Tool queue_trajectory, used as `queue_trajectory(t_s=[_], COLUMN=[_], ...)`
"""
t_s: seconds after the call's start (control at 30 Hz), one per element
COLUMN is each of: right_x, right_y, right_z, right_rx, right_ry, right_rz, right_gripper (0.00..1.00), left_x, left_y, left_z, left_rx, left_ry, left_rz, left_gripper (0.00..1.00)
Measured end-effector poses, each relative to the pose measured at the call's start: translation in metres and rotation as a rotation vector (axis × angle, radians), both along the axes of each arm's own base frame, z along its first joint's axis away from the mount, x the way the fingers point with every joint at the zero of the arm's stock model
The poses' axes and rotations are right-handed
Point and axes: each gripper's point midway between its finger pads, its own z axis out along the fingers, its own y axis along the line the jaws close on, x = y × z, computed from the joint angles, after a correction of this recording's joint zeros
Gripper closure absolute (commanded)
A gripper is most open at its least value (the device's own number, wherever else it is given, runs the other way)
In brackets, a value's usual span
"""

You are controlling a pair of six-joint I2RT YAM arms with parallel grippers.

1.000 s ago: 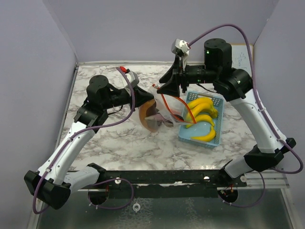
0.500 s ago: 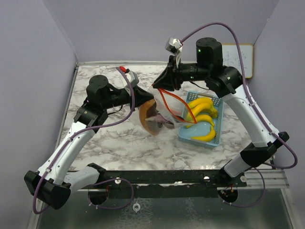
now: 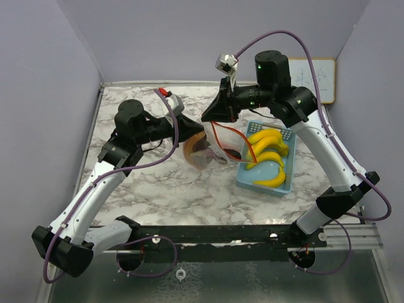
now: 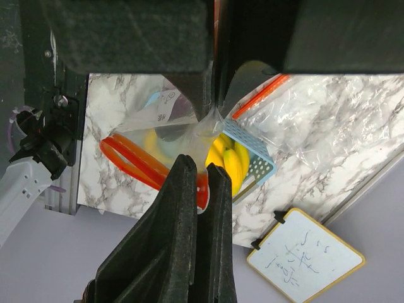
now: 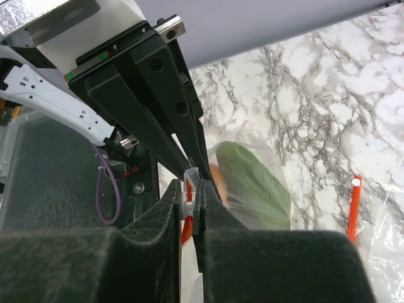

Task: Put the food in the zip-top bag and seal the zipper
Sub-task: Zip the zipper food storage bag.

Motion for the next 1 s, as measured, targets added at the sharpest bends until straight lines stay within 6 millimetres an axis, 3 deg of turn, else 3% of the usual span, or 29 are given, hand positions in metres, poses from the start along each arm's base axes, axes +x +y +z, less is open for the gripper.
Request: queue_trajectory(t_s=[0.27,0.47,0.57,0.67,1.0], right_x=[-0.009,-0.014,-0.016,-0.017,-0.015], right_y=[0.0,0.001,0.001,0.001,0.001], right_z=[0.001,0.0,0.001,0.001,-0.003], right_rx=[-0.001,0.005,0.01,0.007,-0.015], right_ry=[0.029,0.054,0.059,0.064,0.09], right_rz=[0.035,0.067,0.081,0.083,0.074], right_gripper=[0.98,0.98,0.98,0.98,0.98], left_x=[-0.001,-0.006,-0.01,-0.015,-0.033], left_y=[0.0,-0.002,-0.003,-0.005,0.005], left_z=[0.001,0.003,0.006,0.009,0.022], left_rx=[0.0,-0.012,-0.022,-0.027,-0.023], left_ry=[-0.002,0.003,-0.002,-0.009,-0.109], left_rz=[0.0,-0.027,-0.056,-0.083,-0.098], left_gripper=[0.99,0.91,0.85,0.66,0.65])
